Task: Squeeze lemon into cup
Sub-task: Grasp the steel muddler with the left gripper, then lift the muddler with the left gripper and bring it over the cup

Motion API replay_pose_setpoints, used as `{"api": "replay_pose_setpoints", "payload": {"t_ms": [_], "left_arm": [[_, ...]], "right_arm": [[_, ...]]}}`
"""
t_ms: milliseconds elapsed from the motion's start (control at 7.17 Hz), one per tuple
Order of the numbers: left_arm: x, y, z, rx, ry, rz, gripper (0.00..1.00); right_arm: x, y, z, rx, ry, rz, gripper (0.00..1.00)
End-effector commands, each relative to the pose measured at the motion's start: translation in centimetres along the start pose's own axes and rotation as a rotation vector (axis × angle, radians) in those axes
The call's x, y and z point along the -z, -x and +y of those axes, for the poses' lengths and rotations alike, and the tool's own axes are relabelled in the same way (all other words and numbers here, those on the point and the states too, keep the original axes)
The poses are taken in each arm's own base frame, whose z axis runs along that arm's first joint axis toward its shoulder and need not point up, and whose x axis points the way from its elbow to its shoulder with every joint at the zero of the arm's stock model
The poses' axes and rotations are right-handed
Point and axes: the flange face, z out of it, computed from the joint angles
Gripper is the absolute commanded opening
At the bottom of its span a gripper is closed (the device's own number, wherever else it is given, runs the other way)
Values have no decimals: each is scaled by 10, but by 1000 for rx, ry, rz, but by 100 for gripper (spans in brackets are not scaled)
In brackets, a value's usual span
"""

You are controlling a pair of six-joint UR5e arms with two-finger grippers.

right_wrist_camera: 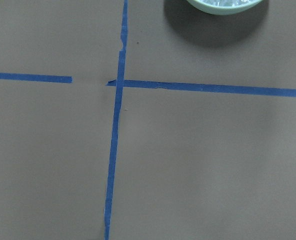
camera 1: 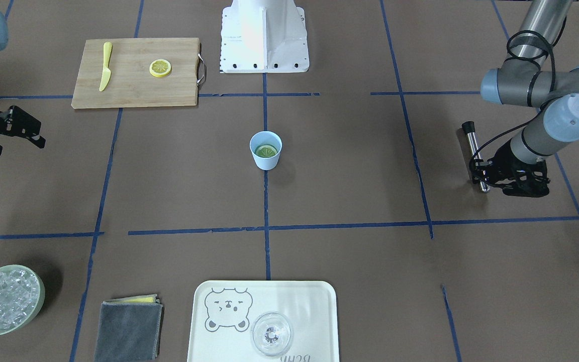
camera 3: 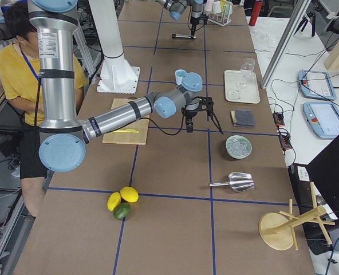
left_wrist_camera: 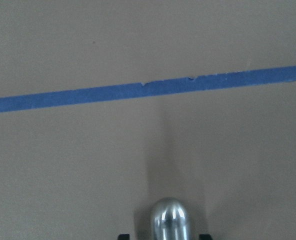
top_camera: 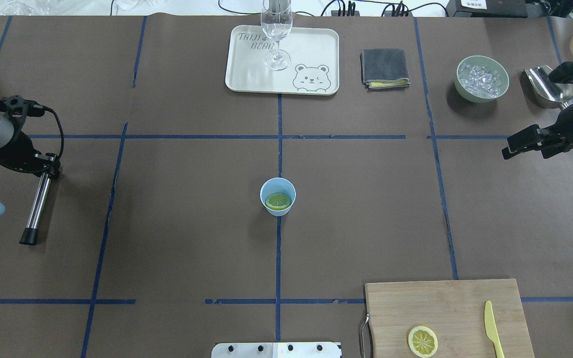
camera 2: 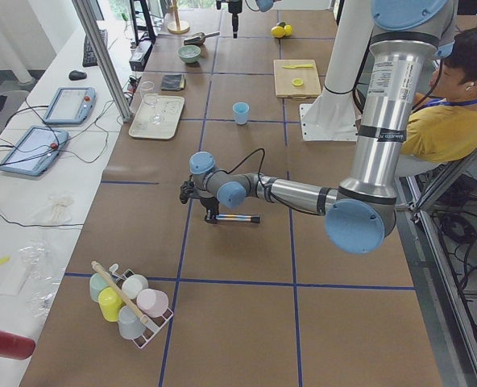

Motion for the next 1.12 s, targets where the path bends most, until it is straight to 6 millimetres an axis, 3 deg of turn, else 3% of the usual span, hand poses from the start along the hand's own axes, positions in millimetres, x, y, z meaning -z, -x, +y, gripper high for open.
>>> {"api": "replay_pose_setpoints", "payload": {"t_ms": [0, 279, 418, 697, 837, 976], "left_arm": [[-2, -6, 2, -8, 7, 1, 2], [30, -28, 7, -49, -36, 38, 0], [59, -50, 10, -88, -85, 68, 0], [137, -119, 20, -198, -191, 139, 0], [185, -187, -4, -275, -283, 213, 0], [228, -237, 4, -325, -393, 255, 0]], "right_arm": [[1, 1, 0, 1, -2, -2, 100], [4, 4, 1, 5, -2, -10, 100], [4, 4, 1, -1, -2, -10, 100], [4, 4, 0, -4, -2, -10, 100], [4, 5, 1, -4, -1, -11, 100], [2, 2, 1, -8, 1, -7, 100]]}}
